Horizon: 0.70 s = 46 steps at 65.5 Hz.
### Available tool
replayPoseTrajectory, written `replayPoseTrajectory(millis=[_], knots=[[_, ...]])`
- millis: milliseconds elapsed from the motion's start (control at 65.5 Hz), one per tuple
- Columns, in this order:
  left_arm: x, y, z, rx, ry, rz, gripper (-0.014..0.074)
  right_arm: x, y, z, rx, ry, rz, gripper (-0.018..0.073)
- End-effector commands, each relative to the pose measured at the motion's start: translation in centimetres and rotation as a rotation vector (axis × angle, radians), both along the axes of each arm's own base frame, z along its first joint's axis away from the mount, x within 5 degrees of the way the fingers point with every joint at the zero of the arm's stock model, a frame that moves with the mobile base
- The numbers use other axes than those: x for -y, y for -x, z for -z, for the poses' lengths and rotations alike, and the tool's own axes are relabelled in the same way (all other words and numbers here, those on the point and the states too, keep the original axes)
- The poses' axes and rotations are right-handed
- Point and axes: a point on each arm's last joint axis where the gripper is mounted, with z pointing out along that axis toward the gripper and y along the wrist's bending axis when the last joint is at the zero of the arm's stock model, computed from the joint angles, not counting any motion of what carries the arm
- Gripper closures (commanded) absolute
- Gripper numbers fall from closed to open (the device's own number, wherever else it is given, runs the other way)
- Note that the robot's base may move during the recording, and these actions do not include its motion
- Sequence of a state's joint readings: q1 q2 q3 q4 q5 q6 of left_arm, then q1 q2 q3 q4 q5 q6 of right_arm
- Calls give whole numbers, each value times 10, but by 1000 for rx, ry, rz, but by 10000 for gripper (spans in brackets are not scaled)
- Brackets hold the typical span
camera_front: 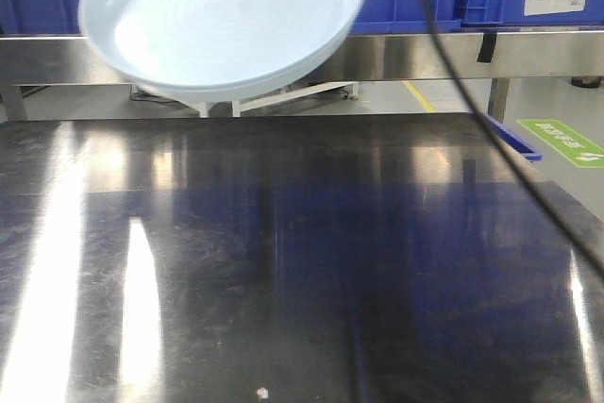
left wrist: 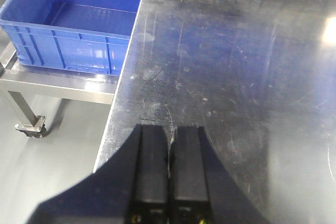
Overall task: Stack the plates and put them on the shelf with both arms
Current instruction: 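Grip the stacked plates with the right gripper and lift them up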
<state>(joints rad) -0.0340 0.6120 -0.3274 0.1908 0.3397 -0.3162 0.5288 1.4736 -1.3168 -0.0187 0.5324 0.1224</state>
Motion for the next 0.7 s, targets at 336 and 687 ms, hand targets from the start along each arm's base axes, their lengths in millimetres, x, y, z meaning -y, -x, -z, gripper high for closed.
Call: replayPoseTrajectory(millis=[336,687], knots=[[2,-6,-15,103,16,17,512,77,67,-24,246,-104,126,533],[2,-6,-15,103,16,17,512,125,128,-2,300,-110,249,533]])
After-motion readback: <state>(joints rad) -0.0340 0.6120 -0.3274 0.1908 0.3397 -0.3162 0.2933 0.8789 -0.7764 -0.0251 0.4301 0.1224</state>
